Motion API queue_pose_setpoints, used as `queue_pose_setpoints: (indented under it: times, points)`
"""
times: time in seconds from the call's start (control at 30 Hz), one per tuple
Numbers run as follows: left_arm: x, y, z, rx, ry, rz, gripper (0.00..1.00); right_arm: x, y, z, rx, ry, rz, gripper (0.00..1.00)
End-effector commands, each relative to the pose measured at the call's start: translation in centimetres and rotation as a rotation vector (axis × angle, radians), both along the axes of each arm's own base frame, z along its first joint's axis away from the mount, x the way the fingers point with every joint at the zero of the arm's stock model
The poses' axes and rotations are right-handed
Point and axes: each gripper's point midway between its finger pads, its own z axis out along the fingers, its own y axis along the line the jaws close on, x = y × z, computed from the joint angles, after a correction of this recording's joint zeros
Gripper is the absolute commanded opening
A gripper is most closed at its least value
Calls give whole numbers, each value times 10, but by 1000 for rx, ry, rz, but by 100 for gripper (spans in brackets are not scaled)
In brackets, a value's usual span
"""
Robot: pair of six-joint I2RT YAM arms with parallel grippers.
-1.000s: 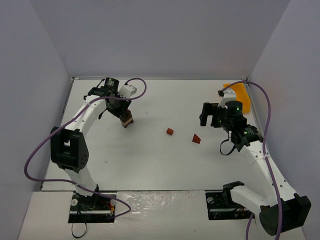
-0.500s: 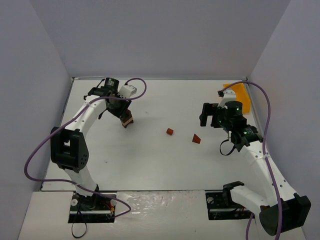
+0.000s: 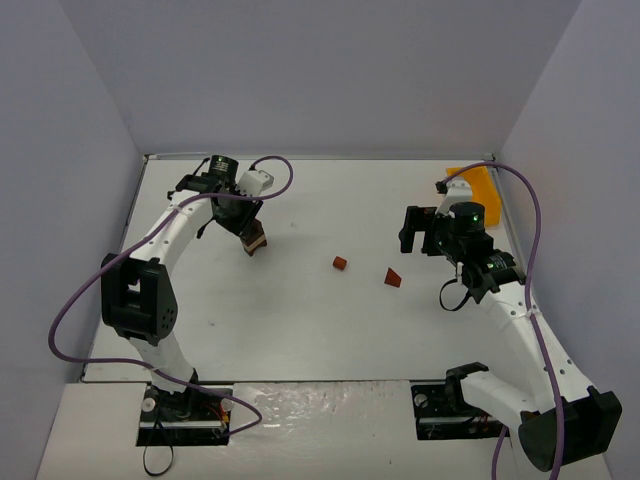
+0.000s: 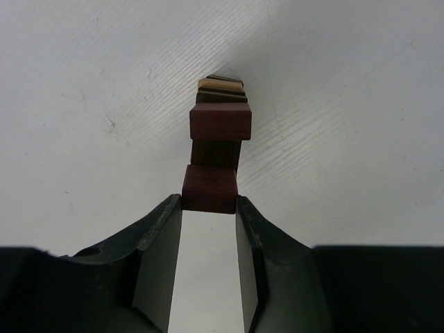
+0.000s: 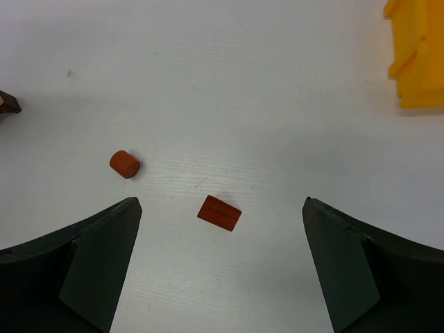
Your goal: Build the wood block tower
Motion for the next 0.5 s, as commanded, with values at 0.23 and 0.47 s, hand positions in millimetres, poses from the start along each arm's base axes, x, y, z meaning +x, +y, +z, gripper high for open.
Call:
queue_pose_setpoints:
  times: [0.23,0.47]
  points:
    - [8,-2,10,-25,-39,12,0,4,-3,13,-2,-57,-9,100]
    - [8,0,12,-20,-44,27,0,5,-3,13,-2,-56,-8,100]
